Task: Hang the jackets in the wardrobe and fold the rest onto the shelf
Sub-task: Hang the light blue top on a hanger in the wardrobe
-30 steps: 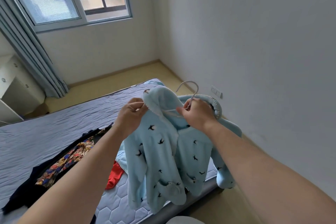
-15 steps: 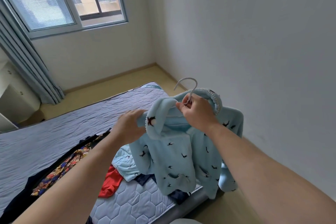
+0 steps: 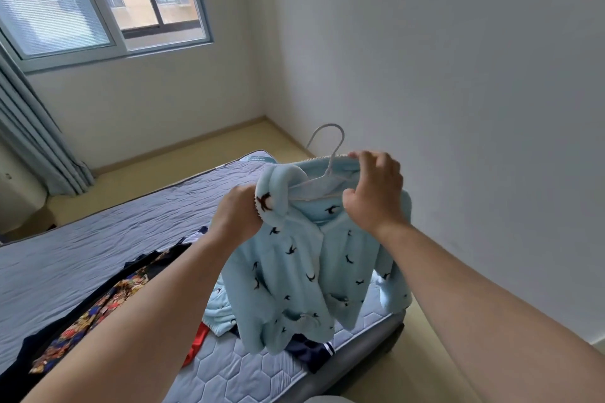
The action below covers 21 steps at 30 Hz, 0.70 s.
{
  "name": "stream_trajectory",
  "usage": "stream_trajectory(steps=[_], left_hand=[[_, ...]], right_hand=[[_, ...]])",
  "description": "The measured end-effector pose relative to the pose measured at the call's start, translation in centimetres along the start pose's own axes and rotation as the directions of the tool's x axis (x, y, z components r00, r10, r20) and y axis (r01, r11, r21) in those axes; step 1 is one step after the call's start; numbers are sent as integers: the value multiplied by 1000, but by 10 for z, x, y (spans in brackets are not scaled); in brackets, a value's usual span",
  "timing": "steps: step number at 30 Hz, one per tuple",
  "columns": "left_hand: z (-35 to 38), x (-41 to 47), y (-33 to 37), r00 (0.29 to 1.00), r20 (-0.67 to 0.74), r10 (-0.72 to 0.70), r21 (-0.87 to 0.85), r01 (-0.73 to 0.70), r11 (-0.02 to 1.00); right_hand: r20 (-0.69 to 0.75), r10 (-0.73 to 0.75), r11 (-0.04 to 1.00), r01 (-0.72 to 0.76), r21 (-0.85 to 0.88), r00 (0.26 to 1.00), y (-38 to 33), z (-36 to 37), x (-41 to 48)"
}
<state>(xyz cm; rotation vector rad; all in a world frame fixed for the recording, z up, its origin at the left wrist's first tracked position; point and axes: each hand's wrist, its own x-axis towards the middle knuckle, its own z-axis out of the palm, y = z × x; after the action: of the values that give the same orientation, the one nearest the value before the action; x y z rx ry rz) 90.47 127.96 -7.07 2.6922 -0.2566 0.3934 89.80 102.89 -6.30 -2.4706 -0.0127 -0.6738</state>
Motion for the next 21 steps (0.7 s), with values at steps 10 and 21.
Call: stream_trajectory(steps=[10, 21], left_hand=[[-9, 4, -9, 1000, 9, 25, -9, -25, 1000], [-5, 8, -10, 989, 67, 134, -142, -123, 982]], right_hand=[[181, 453, 849, -484, 210, 873, 24, -27, 30], [497, 624, 304, -774, 556, 602, 29, -46, 16]])
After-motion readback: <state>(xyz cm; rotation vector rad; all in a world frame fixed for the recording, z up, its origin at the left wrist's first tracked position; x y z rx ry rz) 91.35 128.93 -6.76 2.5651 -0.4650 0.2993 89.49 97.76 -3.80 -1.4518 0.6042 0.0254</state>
